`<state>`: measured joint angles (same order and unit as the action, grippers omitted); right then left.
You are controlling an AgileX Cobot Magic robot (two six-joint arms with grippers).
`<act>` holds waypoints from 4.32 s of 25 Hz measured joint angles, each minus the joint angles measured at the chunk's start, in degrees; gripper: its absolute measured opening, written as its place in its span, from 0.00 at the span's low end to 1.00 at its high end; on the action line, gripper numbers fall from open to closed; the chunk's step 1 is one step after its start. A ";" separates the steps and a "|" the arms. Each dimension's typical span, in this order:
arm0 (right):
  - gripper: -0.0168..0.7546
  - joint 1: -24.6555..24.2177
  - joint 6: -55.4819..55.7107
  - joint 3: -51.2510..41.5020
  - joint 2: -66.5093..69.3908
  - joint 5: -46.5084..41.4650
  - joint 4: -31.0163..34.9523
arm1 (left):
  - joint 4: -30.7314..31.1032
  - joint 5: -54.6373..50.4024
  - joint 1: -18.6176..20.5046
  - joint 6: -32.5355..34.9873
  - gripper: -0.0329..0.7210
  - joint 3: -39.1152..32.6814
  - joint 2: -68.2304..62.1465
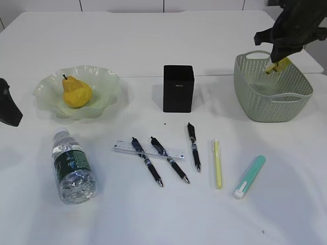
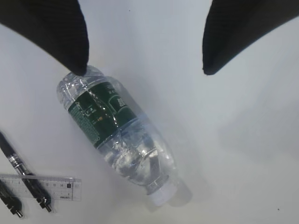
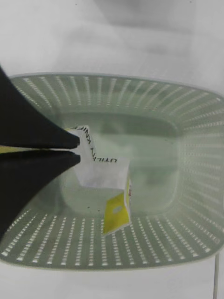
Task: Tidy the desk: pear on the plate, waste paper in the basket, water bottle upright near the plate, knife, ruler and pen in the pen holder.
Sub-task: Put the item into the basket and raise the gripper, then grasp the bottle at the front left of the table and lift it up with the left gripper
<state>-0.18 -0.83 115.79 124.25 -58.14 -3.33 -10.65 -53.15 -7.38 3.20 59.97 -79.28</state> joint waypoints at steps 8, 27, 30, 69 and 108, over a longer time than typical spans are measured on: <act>0.01 0.00 1.14 0.00 4.13 4.08 0.00 | -0.60 0.00 0.00 0.00 0.76 0.00 0.00; 0.54 0.00 3.20 0.05 4.62 1.73 0.09 | -1.02 0.00 0.00 0.00 0.76 0.00 0.00; 0.54 0.00 3.64 0.05 0.53 -0.80 1.60 | -1.02 0.00 0.00 0.00 0.76 0.00 0.00; 0.54 14.05 4.04 -43.81 -31.08 -9.71 4.33 | -2.67 2.48 0.00 0.00 0.68 0.00 0.00; 0.53 14.05 4.04 -44.10 -31.38 -0.70 2.10 | 14.29 14.78 -13.82 -59.20 0.76 0.00 -11.43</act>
<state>13.87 3.21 71.69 92.87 -58.84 -1.23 3.64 -38.37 -21.21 -56.00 59.97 -90.71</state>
